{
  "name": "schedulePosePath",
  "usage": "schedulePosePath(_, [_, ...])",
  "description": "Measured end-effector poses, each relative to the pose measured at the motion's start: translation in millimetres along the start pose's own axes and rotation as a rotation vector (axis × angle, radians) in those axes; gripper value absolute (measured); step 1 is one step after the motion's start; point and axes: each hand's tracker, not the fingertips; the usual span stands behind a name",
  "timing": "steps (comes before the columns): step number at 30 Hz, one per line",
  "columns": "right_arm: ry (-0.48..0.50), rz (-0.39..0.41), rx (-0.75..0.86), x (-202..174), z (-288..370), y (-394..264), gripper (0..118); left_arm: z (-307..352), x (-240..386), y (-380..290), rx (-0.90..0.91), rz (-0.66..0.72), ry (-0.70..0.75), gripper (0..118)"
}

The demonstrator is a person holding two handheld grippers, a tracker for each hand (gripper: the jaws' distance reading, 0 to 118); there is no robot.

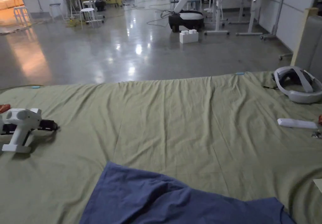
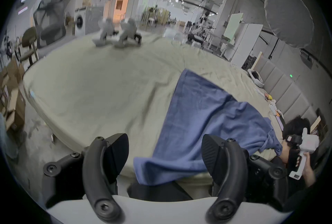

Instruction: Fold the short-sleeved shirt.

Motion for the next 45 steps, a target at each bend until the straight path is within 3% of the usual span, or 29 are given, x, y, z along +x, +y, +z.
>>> schedulePosePath(2, [-0.028, 0.030, 0.062, -12, 16, 13, 99, 23, 14, 20, 0.125, -0.054, -0.002, 97])
schedulePosePath(7, [0.096, 0.080, 0.305, -53, 85, 49, 99, 96, 64, 68, 0.467, -0.181, 0.004, 105])
schedulePosePath(11, [0.167, 0.188, 0.512, -95, 145, 66, 99, 143, 106, 90, 0.641, -0.311, 0.063, 106])
schedulePosePath(15, [0.207, 0.261, 0.599, -123, 177, 73, 99, 166, 131, 92, 0.731, -0.328, 0.047, 106])
schedulePosePath(19, [0.249, 0.301, 0.636, -136, 191, 70, 91, 174, 146, 89, 0.750, -0.340, 0.046, 104])
schedulePosePath(20, [0.242, 0.325, 0.643, -140, 193, 67, 71, 175, 149, 88, 0.738, -0.357, 0.045, 95])
schedulePosePath(21, [0.217, 0.343, 0.653, -145, 194, 65, 49, 174, 150, 88, 0.723, -0.378, 0.039, 77])
schedulePosePath(22, [0.213, 0.359, 0.642, -145, 192, 64, 30, 173, 153, 87, 0.718, -0.388, 0.042, 51])
schedulePosePath(23, [0.208, 0.370, 0.653, -147, 190, 61, 9, 172, 156, 86, 0.709, -0.389, 0.046, 6])
schedulePosePath(26, [0.207, 0.385, 0.621, -152, 188, 60, 5, 174, 159, 86, 0.698, -0.377, 0.026, 1])
schedulePosePath(34, [0.197, 0.379, 0.618, -151, 180, 59, 4, 162, 149, 100, 0.630, -0.314, -0.009, 1])
schedulePosePath(39, [0.201, 0.325, 0.546, -145, 159, 62, 3, 102, 140, 129, 0.430, -0.271, -0.094, 2])
schedulePosePath(40, [0.197, 0.313, 0.520, -143, 153, 62, 3, 75, 137, 140, 0.332, -0.256, -0.122, 8])
schedulePosePath(42, [0.186, 0.308, 0.478, -138, 140, 59, 3, 18, 129, 154, 0.211, -0.216, -0.214, 65])
schedulePosePath(43, [0.174, 0.300, 0.462, -135, 134, 58, 3, -10, 126, 158, 0.182, -0.209, -0.224, 85])
schedulePosePath(45, [0.162, 0.282, 0.425, -129, 124, 56, 2, -75, 126, 166, 0.060, -0.239, -0.212, 85])
